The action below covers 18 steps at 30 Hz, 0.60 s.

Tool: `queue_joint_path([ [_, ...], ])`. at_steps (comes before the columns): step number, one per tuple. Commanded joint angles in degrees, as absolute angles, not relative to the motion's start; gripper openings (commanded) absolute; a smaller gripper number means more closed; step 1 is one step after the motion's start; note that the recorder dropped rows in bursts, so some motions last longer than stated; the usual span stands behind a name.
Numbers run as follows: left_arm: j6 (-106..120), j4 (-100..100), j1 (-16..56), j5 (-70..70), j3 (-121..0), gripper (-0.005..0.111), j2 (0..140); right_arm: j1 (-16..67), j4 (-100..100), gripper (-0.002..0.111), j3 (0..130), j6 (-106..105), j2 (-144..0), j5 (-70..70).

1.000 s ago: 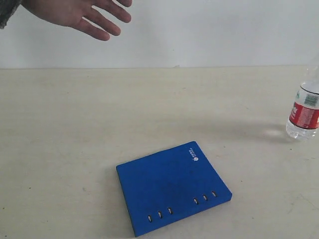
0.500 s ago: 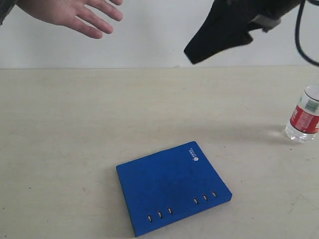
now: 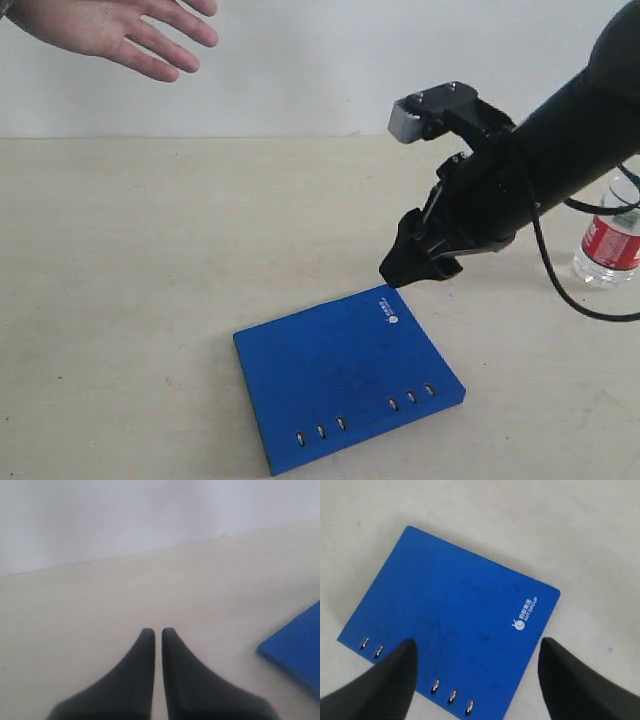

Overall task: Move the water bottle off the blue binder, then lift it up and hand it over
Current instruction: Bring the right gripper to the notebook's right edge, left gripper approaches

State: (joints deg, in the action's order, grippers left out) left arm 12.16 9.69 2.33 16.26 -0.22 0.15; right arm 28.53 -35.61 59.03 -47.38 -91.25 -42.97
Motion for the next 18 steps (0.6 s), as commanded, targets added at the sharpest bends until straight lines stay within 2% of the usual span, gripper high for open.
queue_joint_path([
  [1,3.5,38.2,2.6,12.6,0.0,0.005,0.0,28.5,-35.3,0.061,55.3,-43.1,-91.9,-37.5],
  [4,3.5,54.3,2.6,14.5,0.0,0.005,0.0,28.5,-24.5,0.061,52.9,-31.4,-94.0,-36.3],
  [7,3.5,55.9,2.6,14.9,0.0,0.005,0.0,28.5,-15.8,0.061,52.5,-20.3,-97.4,-36.8],
  [11,3.4,57.0,2.6,15.9,0.0,0.005,0.0,28.5,-17.1,0.061,52.5,-21.2,-97.9,-37.7],
  [14,4.0,57.8,2.6,24.3,0.0,0.005,0.0,28.5,-21.0,0.061,52.5,-25.1,-97.9,-37.8],
  [18,13.4,62.0,2.6,27.0,0.0,0.005,4.7,26.4,-36.2,0.061,52.5,-38.4,-98.0,-41.7],
])
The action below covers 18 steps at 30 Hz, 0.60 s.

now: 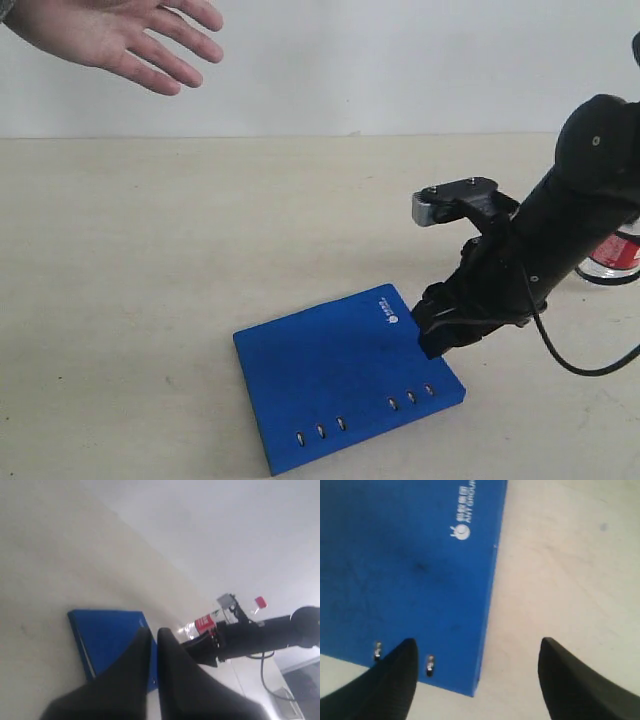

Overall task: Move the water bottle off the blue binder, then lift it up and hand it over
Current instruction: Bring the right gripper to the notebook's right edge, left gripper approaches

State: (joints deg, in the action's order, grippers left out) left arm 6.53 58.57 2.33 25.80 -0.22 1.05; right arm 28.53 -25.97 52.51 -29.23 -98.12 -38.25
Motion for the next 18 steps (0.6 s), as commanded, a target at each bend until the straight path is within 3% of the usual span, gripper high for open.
queue_joint_path([
  [1,16.3,63.1,2.6,26.7,0.0,0.005,6.5,25.1,-39.8,0.061,52.5,-41.6,-98.0,-43.8],
  [6,31.6,70.5,2.6,26.8,0.0,0.005,18.1,16.2,-49.1,0.061,52.5,-47.5,-98.0,-49.6],
  [10,53.7,89.1,2.6,27.0,0.0,0.005,29.1,9.9,-50.8,0.061,52.5,-48.2,-98.0,-55.0],
  [12,65.3,99.5,2.6,31.4,0.0,0.005,34.5,9.1,-54.1,0.061,52.5,-49.8,-98.0,-57.4],
  [18,76.8,99.9,2.6,37.4,-0.9,0.008,51.6,11.1,-56.7,0.061,52.5,-53.4,-98.0,-59.8],
])
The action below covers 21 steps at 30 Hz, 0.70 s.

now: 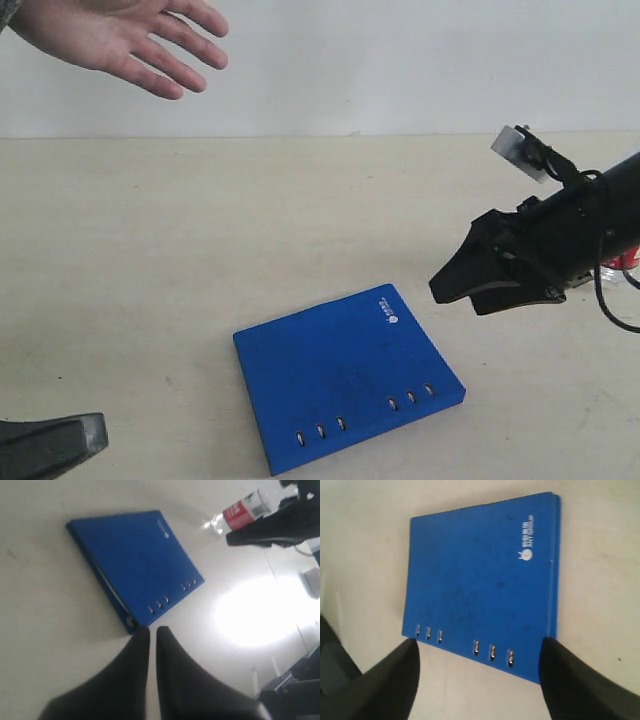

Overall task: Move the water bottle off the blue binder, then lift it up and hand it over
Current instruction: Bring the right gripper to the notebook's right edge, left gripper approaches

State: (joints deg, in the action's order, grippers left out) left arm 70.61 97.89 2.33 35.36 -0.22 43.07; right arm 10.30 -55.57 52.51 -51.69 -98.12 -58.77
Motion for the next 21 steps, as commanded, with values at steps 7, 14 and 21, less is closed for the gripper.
queue_joint_path([
  [7,81.2,99.9,2.6,41.5,-6.8,0.030,67.4,11.2,-56.6,0.061,52.5,-53.9,-98.0,-58.6],
  [14,83.5,99.9,2.6,44.1,-13.9,0.040,80.1,11.2,-56.6,0.061,52.5,-54.0,-98.0,-55.9],
  [21,86.6,99.9,2.6,50.0,-22.5,0.040,96.2,11.2,-56.7,0.061,52.5,-56.1,-106.4,-52.8],
])
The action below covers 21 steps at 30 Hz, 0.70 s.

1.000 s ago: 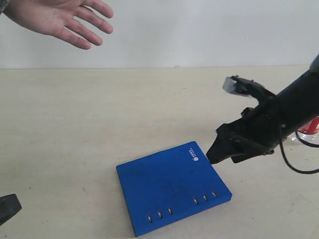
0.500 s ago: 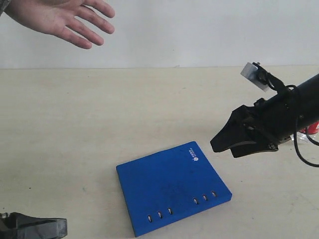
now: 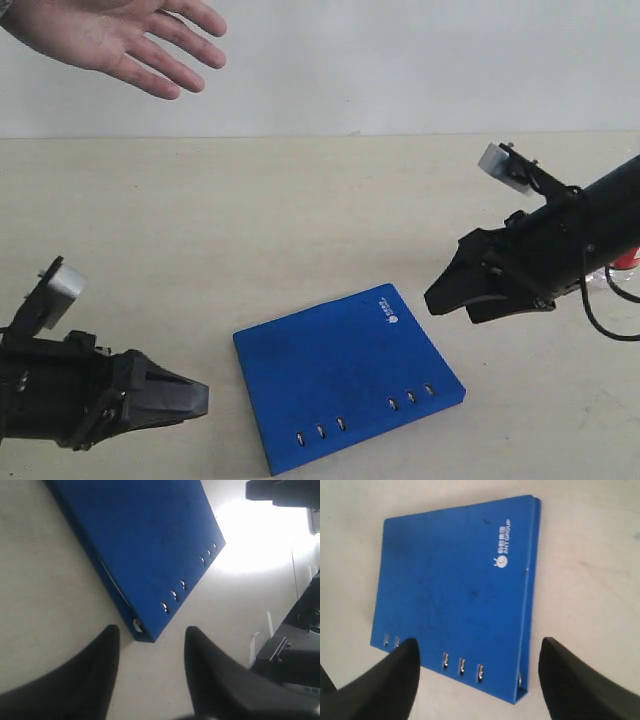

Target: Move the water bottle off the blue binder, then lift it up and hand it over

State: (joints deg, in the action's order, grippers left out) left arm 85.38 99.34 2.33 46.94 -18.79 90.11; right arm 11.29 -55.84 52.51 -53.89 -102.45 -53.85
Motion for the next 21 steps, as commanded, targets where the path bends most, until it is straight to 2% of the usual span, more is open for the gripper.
queue_joint_path([
  [1,86.6,99.9,2.6,51.3,-24.4,0.040,99.0,11.2,-57.8,0.061,52.5,-57.3,-108.0,-52.8],
  [9,86.8,99.9,2.6,55.8,-31.7,0.040,109.2,11.2,-62.2,0.061,52.5,-61.5,-112.2,-53.0],
  [15,88.1,99.9,2.6,51.9,-32.3,0.040,109.6,11.7,-64.2,0.061,52.5,-63.1,-114.5,-54.8],
  [21,88.5,99.9,2.6,52.3,-32.3,0.040,109.6,16.6,-66.7,0.061,52.5,-67.4,-116.8,-62.5],
])
